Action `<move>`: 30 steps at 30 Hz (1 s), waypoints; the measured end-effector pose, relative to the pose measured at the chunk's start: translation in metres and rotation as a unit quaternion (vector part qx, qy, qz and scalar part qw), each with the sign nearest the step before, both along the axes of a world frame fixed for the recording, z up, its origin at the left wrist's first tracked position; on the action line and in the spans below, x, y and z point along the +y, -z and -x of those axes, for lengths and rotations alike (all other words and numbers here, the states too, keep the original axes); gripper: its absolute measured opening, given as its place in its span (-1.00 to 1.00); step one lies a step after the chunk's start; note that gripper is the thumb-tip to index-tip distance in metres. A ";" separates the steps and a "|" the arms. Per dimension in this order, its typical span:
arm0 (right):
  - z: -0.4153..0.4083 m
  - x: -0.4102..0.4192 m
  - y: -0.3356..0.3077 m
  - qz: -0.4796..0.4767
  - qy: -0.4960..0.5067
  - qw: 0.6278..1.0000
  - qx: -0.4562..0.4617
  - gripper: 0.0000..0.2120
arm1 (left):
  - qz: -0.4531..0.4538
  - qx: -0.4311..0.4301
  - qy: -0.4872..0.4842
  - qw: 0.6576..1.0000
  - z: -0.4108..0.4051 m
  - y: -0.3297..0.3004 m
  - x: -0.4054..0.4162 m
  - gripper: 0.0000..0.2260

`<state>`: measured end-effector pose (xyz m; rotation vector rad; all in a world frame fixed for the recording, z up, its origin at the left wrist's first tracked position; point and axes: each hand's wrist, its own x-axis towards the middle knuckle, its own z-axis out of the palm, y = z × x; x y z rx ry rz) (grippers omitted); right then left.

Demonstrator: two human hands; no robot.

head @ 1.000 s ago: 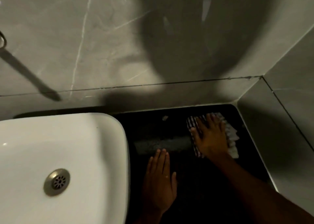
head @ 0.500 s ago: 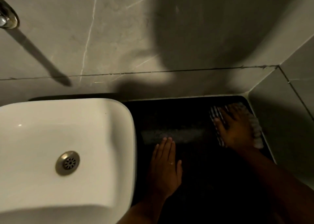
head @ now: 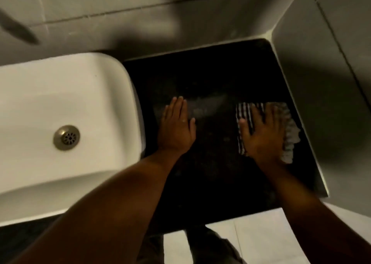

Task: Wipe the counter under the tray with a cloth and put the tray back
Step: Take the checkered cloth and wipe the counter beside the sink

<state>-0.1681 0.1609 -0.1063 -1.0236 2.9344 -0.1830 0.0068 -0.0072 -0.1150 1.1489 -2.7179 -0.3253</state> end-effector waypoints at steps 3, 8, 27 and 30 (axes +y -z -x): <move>-0.106 0.059 -0.005 -0.040 -0.007 0.998 -0.043 -0.41 | 0.000 -0.005 -0.005 1.000 -0.004 0.002 0.004 -0.47; -0.254 0.029 -0.011 -0.023 -0.166 0.976 -0.141 -0.42 | 0.012 -0.007 -0.005 1.000 -0.011 0.007 0.003 -0.47; -0.194 0.057 -0.006 -0.012 -0.130 0.985 -0.113 -0.38 | 0.018 0.005 0.000 1.000 -0.009 0.009 0.006 -0.47; -0.082 0.039 0.005 -0.034 -0.038 0.998 -0.039 -0.38 | 0.021 0.006 -0.002 1.000 -0.009 0.009 0.006 -0.47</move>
